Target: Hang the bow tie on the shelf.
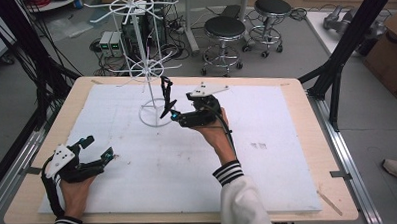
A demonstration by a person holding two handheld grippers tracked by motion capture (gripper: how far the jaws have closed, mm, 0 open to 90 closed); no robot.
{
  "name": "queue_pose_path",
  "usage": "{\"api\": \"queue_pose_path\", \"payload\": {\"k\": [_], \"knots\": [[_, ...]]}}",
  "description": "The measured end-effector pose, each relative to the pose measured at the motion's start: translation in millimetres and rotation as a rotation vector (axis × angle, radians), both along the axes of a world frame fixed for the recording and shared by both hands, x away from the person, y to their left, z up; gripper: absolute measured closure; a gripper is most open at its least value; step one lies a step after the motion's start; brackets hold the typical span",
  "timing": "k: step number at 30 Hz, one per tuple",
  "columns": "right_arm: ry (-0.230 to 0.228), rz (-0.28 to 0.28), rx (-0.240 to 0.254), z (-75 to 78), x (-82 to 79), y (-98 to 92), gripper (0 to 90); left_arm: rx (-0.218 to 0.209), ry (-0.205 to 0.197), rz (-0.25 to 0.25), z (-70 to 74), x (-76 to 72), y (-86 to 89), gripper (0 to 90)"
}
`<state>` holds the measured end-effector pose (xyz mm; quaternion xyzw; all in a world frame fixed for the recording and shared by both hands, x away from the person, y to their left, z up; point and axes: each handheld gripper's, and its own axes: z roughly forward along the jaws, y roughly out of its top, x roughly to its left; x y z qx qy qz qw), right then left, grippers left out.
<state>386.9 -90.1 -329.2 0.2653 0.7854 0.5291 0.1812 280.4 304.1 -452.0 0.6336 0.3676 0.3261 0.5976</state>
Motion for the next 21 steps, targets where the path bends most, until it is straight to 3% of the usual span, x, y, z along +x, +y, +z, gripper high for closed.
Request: {"api": "queue_pose_path", "payload": {"k": [9, 18, 21], "knots": [[-0.068, -0.045, 0.038, -6.3, -39.7, -55.3, 11.3, 0.008, -0.005, 0.001, 0.0, -0.3, -1.0, 15.3], [-0.119, -0.186, 0.065, -35.4, -85.5, -122.9, 11.2, 0.018, -0.01, 0.001, 0.1, -0.8, -2.3, 15.3], [-0.112, -0.225, 0.096, -50.6, -94.2, -142.0, 11.2, 0.021, -0.012, 0.0, 0.1, -0.8, -2.6, 15.3]]}}
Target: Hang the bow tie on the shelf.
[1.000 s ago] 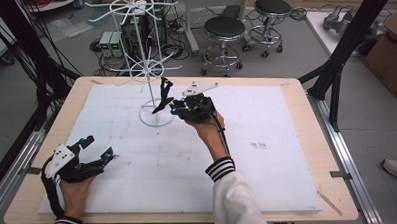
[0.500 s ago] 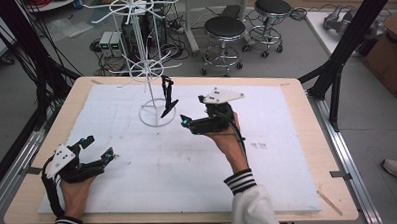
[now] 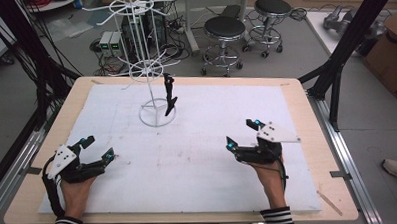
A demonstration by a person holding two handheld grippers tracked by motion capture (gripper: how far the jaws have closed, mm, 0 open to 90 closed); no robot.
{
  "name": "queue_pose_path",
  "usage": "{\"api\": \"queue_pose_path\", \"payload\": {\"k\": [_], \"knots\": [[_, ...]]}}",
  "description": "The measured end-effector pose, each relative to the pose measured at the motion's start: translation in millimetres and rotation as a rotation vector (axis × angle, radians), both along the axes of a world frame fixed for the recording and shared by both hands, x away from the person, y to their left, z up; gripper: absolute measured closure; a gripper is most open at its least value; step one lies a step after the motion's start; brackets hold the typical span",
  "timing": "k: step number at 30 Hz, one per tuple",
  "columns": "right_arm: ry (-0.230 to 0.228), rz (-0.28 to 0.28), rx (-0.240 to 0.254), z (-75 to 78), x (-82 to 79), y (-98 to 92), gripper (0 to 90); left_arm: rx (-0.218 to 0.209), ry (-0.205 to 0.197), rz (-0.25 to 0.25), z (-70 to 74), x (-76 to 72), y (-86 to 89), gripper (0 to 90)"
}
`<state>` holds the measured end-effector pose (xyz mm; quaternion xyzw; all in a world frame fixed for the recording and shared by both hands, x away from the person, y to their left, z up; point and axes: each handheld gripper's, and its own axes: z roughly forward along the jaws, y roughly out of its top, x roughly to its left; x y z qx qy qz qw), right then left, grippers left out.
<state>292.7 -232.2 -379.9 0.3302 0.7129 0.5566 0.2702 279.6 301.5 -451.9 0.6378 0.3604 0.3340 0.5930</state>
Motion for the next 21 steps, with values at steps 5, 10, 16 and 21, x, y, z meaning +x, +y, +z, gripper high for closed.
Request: {"api": "queue_pose_path", "payload": {"k": [5, 10, 16, 21], "knots": [[0.002, -0.063, 0.042, -26.4, -10.5, -28.4, 11.0, 0.004, -0.001, 0.001, 0.0, -0.3, -0.4, 15.3], [-0.025, -0.105, 0.057, -47.9, -19.1, -41.4, 11.0, 0.014, -0.004, -0.001, 0.1, -0.7, -0.6, 15.3], [-0.05, -0.124, 0.062, -64.6, -24.8, -42.4, 11.0, 0.015, -0.006, 0.0, 0.0, -0.9, -1.1, 15.3], [-0.078, -0.146, 0.064, -70.9, -27.9, -40.3, 11.0, 0.017, -0.011, 0.002, 0.0, -1.3, -1.3, 15.3]]}}
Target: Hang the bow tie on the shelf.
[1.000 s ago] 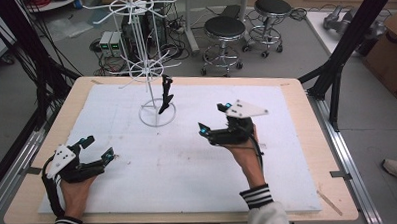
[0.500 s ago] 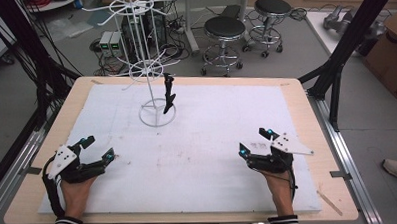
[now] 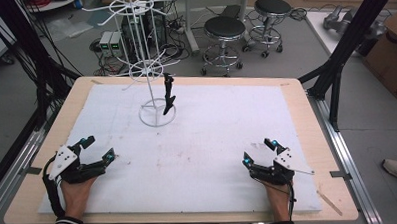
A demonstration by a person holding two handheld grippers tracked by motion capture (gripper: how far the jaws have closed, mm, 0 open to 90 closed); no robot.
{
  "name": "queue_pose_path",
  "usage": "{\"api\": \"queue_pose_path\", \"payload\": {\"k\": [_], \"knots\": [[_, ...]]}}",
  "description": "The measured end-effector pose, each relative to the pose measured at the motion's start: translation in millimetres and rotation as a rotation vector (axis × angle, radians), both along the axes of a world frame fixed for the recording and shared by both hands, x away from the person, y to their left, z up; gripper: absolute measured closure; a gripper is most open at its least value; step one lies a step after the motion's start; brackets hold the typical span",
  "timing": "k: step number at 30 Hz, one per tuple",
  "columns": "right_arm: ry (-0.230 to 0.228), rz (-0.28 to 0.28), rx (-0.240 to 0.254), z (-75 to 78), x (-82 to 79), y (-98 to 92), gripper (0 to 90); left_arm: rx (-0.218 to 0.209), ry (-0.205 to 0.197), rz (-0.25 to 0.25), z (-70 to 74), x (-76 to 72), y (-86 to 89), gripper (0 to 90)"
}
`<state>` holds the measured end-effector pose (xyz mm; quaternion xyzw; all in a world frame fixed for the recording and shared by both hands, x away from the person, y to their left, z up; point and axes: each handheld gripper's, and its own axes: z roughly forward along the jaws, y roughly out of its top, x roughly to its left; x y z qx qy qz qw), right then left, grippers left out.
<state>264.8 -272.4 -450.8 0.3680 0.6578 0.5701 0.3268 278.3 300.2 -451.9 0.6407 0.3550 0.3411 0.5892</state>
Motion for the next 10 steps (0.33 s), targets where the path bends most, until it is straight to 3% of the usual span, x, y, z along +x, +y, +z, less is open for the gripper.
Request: {"api": "queue_pose_path", "payload": {"k": [10], "knots": [[-0.007, -0.013, 0.02, -0.9, -0.6, -2.0, 11.0, -0.004, -0.002, 0.004, -0.2, -0.4, 0.0, 15.3]]}}
